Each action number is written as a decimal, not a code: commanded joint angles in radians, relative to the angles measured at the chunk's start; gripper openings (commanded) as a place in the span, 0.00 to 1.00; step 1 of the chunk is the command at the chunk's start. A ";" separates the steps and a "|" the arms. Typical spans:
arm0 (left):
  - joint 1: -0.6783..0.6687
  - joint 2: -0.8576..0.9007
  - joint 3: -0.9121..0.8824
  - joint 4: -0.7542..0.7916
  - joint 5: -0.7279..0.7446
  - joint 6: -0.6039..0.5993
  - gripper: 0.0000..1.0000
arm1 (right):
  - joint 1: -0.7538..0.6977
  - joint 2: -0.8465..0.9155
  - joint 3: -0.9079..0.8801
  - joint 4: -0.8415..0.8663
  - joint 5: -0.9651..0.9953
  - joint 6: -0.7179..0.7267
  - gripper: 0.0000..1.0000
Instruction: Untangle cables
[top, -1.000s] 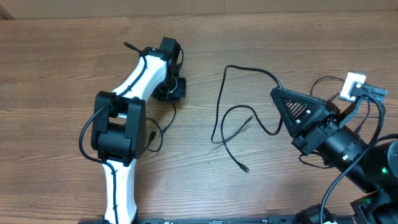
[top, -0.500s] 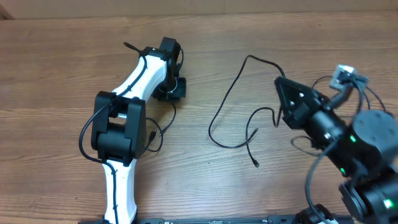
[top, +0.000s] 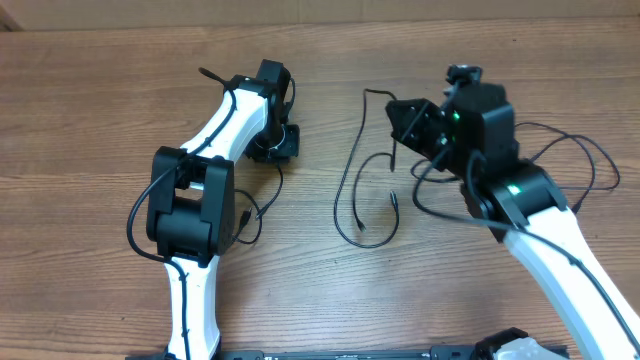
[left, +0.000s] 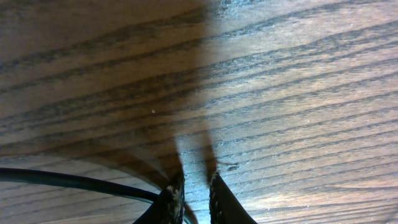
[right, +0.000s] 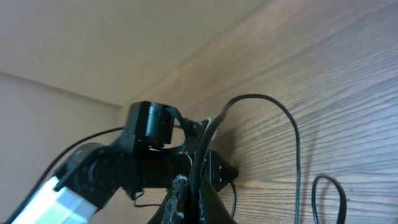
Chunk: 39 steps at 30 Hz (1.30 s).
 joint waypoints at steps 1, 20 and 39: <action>-0.001 0.005 -0.006 0.002 -0.014 -0.014 0.15 | -0.045 0.066 0.026 0.027 -0.133 0.005 0.04; -0.001 0.005 -0.006 0.003 -0.014 -0.014 0.16 | -0.200 0.316 0.025 -0.199 -0.281 -0.059 0.54; -0.001 0.005 -0.006 0.003 -0.014 -0.014 0.18 | 0.037 0.317 0.023 -0.309 0.327 -0.091 1.00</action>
